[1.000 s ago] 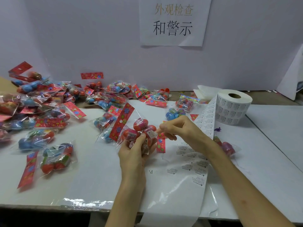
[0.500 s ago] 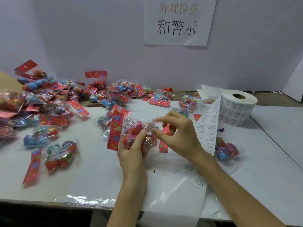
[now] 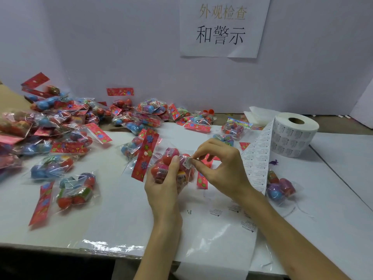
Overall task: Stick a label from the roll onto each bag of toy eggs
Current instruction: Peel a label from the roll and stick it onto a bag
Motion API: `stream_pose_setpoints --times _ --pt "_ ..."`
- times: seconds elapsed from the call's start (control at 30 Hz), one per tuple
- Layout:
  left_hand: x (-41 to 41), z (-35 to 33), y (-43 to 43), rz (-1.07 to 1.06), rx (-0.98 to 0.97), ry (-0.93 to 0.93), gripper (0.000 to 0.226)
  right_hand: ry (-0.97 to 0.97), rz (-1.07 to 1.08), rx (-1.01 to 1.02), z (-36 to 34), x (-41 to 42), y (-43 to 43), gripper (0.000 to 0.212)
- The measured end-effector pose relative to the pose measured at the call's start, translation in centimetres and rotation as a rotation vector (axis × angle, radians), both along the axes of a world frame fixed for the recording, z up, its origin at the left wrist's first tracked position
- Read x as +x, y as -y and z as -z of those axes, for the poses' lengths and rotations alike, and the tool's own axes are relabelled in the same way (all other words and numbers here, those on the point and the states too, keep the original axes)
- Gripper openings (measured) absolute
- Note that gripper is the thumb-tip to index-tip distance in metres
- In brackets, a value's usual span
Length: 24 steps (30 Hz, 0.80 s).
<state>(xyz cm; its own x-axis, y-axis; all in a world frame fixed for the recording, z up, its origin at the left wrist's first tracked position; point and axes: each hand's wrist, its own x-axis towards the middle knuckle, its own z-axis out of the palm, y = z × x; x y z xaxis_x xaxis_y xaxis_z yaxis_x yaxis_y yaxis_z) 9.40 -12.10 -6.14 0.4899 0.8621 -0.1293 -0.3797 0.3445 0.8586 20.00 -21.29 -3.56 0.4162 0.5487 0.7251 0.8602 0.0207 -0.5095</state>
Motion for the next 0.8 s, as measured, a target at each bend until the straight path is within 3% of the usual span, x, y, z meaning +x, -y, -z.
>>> stream_pose_setpoints --times 0.13,0.3,0.6,0.8 --pt "-0.1 0.1 -0.1 -0.029 -0.016 0.002 0.021 0.068 -0.033 0.034 0.1 -0.4 -0.1 0.012" --pt "-0.1 0.2 -0.3 -0.070 -0.022 0.020 0.034 0.205 -0.064 0.013 0.5 -1.2 -0.4 0.009" --pt "0.0 0.3 -0.3 -0.094 -0.061 0.023 0.032 0.374 -0.081 -0.046 0.2 -1.8 -0.3 0.006" --pt "-0.1 0.3 -0.6 -0.113 -0.134 0.023 0.039 0.390 -0.141 -0.043 0.2 -2.3 -0.4 0.010"
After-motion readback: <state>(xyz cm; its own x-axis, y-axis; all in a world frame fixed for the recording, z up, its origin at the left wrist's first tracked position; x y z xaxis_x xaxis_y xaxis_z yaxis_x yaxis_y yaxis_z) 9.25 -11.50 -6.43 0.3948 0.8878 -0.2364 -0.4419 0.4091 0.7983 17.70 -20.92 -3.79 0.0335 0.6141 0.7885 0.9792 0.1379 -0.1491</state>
